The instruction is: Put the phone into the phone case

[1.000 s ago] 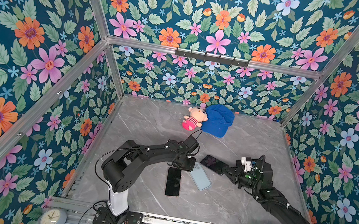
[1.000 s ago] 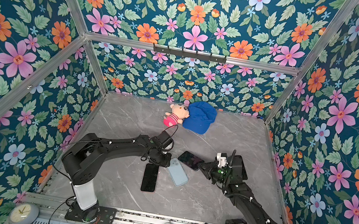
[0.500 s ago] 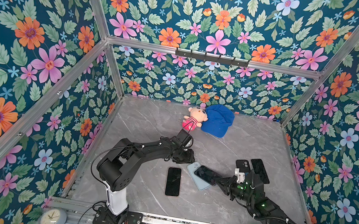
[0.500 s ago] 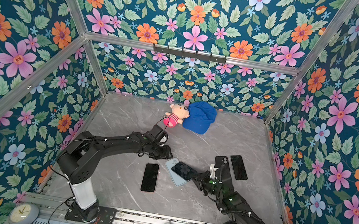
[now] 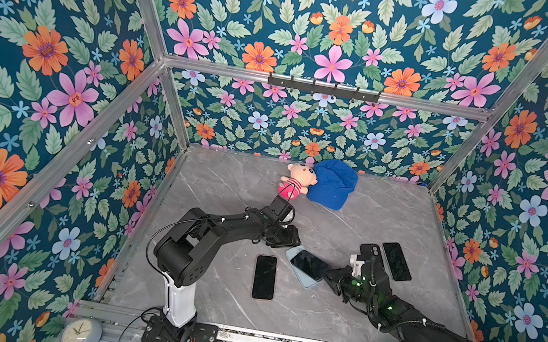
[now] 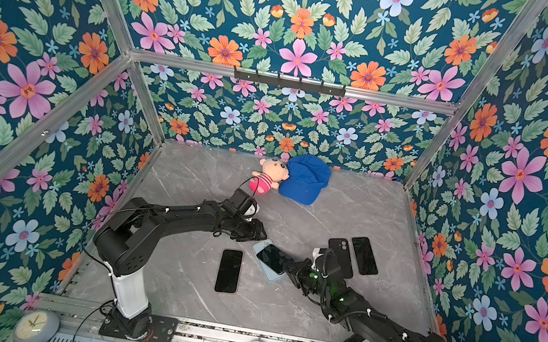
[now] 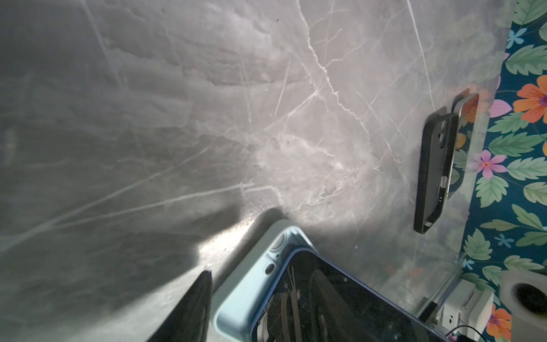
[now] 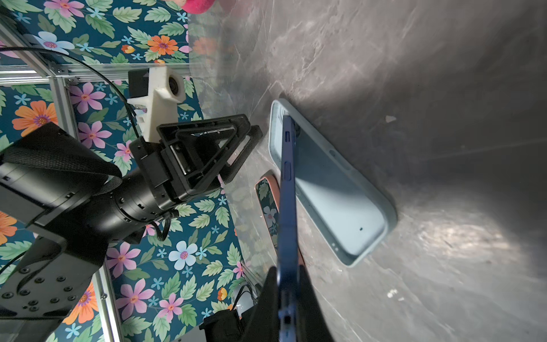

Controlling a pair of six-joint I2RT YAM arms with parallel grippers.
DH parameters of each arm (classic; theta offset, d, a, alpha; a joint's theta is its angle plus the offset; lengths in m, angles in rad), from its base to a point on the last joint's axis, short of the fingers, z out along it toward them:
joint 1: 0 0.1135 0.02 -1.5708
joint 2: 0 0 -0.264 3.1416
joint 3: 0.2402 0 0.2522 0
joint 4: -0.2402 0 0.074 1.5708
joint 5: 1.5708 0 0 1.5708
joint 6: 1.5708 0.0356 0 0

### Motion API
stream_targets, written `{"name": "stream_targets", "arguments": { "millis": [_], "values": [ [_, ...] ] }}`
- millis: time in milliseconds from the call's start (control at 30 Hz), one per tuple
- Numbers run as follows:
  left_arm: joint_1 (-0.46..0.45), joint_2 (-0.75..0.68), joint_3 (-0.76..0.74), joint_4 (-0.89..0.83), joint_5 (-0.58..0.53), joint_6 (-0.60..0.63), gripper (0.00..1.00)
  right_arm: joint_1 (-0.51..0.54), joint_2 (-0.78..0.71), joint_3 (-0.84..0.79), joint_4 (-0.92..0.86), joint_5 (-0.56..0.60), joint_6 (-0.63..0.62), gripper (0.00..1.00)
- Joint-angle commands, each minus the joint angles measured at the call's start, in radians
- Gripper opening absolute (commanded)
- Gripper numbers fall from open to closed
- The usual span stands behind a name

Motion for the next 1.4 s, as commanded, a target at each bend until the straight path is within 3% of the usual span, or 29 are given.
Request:
{"name": "stream_targets", "arguments": {
  "millis": [0,300,600,933,1367],
  "values": [
    [0.002,0.004,-0.004,0.024,0.017,0.006,0.54,0.003,0.001,0.008,0.051,0.022,0.021,0.0],
    [0.002,0.016,-0.034,0.069,0.046,-0.012,0.47,0.002,-0.017,0.035,-0.01,0.049,-0.019,0.0],
    [0.001,0.004,-0.057,0.096,0.061,-0.024,0.46,0.003,0.089,0.033,0.093,0.013,0.021,0.0],
    [0.002,0.007,-0.073,0.122,0.081,-0.032,0.4,0.003,0.092,0.056,0.041,0.027,0.005,0.0],
    [0.002,-0.039,-0.096,0.122,0.08,-0.033,0.36,0.002,0.23,0.113,0.105,-0.019,-0.002,0.0]
  ]
}}
